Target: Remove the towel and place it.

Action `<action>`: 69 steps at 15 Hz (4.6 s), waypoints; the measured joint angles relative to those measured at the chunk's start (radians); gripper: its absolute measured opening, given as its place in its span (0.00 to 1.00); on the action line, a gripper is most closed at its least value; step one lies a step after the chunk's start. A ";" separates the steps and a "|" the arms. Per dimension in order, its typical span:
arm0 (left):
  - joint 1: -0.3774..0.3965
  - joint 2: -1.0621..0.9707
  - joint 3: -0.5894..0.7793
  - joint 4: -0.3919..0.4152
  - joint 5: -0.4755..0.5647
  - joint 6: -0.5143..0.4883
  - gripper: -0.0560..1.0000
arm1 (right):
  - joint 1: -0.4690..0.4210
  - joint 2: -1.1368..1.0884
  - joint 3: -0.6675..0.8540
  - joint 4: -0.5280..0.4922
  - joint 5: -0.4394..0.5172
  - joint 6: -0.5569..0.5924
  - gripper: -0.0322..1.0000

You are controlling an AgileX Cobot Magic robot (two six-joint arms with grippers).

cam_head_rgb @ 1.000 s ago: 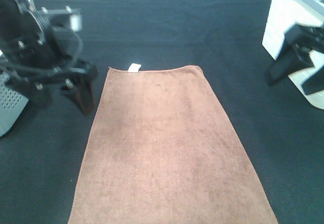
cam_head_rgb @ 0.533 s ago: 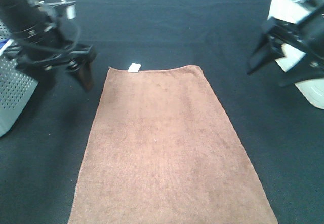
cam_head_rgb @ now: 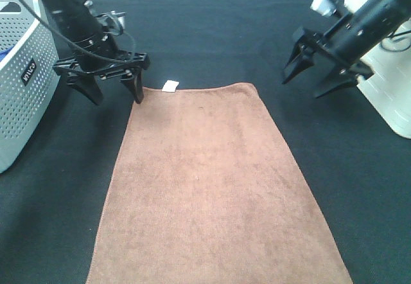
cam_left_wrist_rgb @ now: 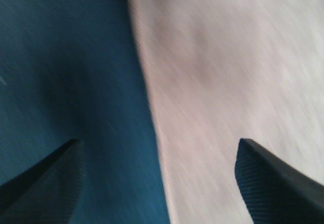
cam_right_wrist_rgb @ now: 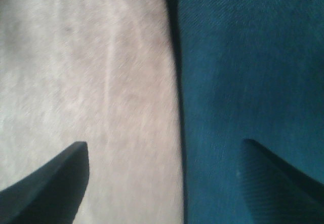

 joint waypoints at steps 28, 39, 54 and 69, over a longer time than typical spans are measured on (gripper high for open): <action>0.018 0.290 -0.222 -0.433 -0.191 0.304 0.44 | 0.136 0.336 -0.252 0.211 -0.175 -0.207 0.51; 0.010 0.288 -0.227 -0.357 -0.207 0.397 0.06 | 0.137 0.347 -0.252 0.205 -0.237 -0.251 0.03; 0.005 0.307 -0.471 -0.223 -0.464 0.397 0.06 | 0.151 0.385 -0.534 0.056 -0.540 -0.253 0.03; -0.034 0.418 -0.473 -0.256 -0.760 0.479 0.06 | 0.157 0.481 -0.553 0.069 -0.787 -0.257 0.05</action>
